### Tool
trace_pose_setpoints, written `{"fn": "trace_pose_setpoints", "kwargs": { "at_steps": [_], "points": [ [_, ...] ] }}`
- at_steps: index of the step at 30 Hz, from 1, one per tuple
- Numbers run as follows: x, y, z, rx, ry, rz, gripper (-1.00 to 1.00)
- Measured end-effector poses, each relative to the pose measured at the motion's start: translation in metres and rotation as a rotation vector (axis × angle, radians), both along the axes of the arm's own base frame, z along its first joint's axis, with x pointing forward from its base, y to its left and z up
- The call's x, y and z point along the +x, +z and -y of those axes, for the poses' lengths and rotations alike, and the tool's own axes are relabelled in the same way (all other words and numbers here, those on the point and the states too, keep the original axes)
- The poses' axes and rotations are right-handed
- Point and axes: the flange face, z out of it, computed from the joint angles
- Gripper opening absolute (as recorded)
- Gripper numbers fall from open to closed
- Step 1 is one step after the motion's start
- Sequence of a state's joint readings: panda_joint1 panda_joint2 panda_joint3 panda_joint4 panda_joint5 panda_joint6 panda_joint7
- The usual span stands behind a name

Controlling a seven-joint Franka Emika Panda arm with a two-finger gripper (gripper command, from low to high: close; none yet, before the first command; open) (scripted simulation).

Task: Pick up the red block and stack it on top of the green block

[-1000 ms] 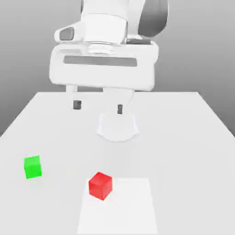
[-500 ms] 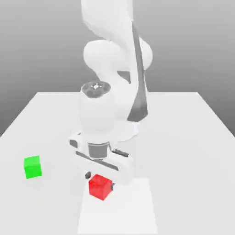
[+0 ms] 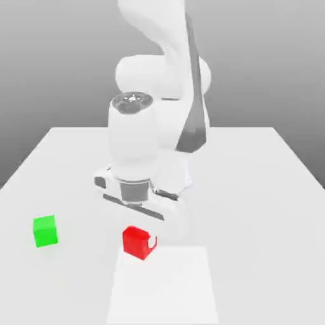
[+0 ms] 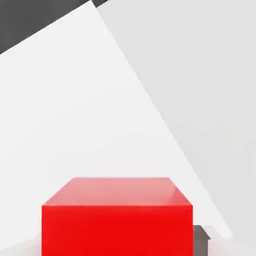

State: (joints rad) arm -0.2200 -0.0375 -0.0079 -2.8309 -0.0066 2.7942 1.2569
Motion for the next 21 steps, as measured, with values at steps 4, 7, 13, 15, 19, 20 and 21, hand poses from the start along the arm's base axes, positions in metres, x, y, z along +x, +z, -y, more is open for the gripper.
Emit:
{"fn": "trace_pose_setpoints", "kwargs": {
  "at_steps": [4, 7, 13, 15, 19, 20, 21],
  "points": [
    [-0.021, 0.012, 0.076, -0.002, -0.363, 0.000, -1.00],
    [-0.043, 0.020, 0.124, -0.002, -0.624, 0.001, -1.00],
    [-0.097, 0.022, 0.199, 0.002, -1.057, 0.002, -1.00],
    [-0.100, 0.004, 0.203, 0.002, -1.081, 0.002, -1.00],
    [-0.100, -0.025, 0.202, 0.001, -1.083, 0.002, 1.00],
    [-0.100, -0.025, 0.202, 0.001, -1.083, 0.002, 1.00],
    [-0.100, -0.025, 0.202, 0.001, -1.083, 0.002, 1.00]
  ]
}}
